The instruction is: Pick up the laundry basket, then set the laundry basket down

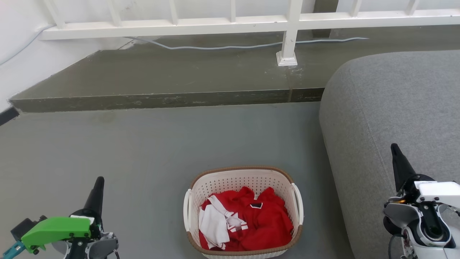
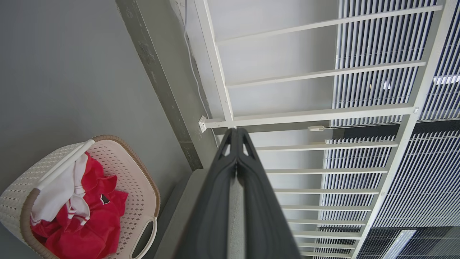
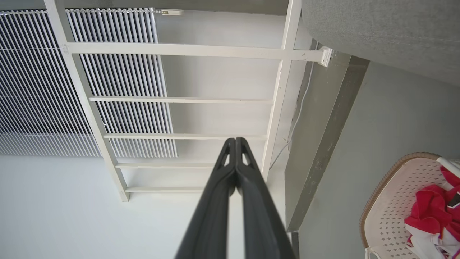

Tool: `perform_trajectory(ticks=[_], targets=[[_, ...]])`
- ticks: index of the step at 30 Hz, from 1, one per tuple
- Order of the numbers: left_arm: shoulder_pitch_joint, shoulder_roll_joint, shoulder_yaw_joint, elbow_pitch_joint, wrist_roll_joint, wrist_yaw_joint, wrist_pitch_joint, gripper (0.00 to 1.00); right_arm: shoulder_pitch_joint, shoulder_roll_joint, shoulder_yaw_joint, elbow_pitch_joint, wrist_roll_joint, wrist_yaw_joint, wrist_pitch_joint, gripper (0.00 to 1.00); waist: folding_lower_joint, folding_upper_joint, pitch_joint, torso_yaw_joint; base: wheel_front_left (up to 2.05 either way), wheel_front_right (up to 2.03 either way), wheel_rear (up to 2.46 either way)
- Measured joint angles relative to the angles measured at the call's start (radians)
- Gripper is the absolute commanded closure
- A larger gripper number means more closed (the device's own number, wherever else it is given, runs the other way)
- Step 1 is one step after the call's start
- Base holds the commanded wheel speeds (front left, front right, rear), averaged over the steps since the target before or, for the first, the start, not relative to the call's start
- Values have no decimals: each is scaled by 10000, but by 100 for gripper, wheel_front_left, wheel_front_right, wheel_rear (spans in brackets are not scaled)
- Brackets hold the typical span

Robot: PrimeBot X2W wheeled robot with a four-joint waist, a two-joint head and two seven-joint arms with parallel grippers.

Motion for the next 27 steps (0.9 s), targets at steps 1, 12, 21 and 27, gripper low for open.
perform_trajectory(ticks=[1,12,21,27], targets=[[0,2,35,-2,-77,-4,31,100,-1,8,-35,-8,134,2,52,100,0,0,-1,5,0,0,0],[-11,25,257,-25,-851,-82,203,100,-2,82,-261,-104,922,44,230,100,0,0,-7,35,0,0,0],[-13,25,263,-31,-851,-82,203,100,-2,82,-261,-107,922,46,230,100,0,0,-6,36,0,0,0],[-15,25,268,-35,-851,-82,203,100,-3,82,-261,-113,922,46,230,100,0,0,-6,36,0,0,0]])
